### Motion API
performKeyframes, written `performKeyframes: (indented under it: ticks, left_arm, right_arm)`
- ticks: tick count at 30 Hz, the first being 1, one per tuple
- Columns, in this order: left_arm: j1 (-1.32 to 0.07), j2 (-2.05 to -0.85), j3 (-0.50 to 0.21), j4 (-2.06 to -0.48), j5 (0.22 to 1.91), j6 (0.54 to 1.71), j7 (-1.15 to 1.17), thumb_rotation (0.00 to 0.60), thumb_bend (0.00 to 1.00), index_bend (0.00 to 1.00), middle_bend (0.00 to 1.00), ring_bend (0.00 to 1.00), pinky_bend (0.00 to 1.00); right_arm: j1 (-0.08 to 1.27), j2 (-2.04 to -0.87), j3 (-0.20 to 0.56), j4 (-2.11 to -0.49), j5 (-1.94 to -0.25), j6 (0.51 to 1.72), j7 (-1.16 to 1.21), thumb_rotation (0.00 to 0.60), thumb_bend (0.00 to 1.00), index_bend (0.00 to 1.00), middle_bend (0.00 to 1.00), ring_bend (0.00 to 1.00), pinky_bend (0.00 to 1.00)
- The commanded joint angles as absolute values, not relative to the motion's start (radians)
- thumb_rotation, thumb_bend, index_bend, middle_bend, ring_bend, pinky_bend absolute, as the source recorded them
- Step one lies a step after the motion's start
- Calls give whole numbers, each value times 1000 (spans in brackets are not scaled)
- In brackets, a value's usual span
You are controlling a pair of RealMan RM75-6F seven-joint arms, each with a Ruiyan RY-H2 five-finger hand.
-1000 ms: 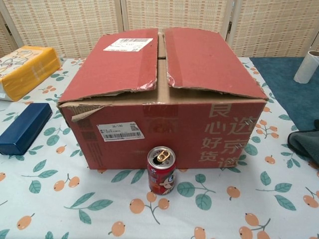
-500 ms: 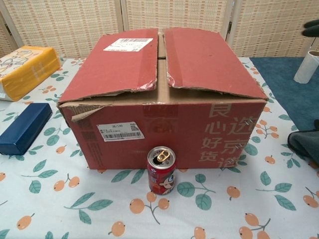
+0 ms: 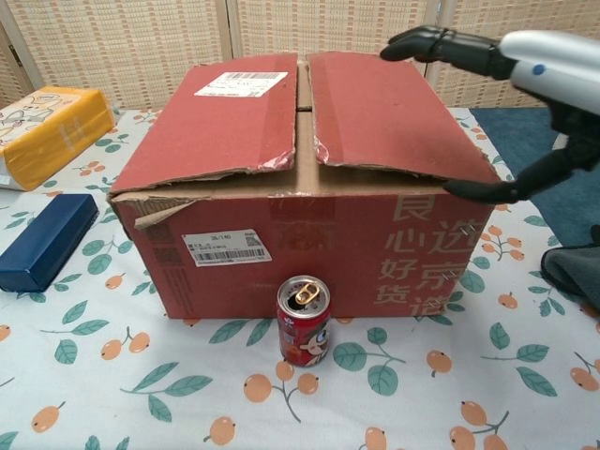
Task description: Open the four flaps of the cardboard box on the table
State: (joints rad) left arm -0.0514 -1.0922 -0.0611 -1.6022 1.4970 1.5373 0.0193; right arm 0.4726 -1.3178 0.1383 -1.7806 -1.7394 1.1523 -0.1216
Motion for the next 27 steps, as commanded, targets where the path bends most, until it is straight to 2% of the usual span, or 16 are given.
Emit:
performKeyframes:
  ticks: [1, 13, 18, 27]
  left_arm:
    - [-49, -1087, -61, -1602, 1498, 1541, 8, 600, 358, 0, 0, 0, 0]
    - [-48, -1078, -58, -1595, 1508, 1549, -16, 600, 363, 0, 0, 0, 0]
    - [-45, -1078, -53, -1595, 1513, 1551, -4, 600, 448, 0, 0, 0, 0]
    - [-42, -1077, -50, -1595, 1520, 1558, -18, 600, 451, 0, 0, 0, 0]
  right_arm:
    - [514, -1365, 159, -1775, -1699, 1112, -148, 600, 351, 0, 0, 0, 0]
    - [596, -1447, 180, -1710, -1667, 1084, -185, 600, 346, 0, 0, 0, 0]
    - [633, -1473, 200, -1690, -1637, 1065, -205, 600, 340, 0, 0, 0, 0]
    - [674, -1502, 219, -1658, -1588, 1056, -212, 600, 340, 0, 0, 0, 0]
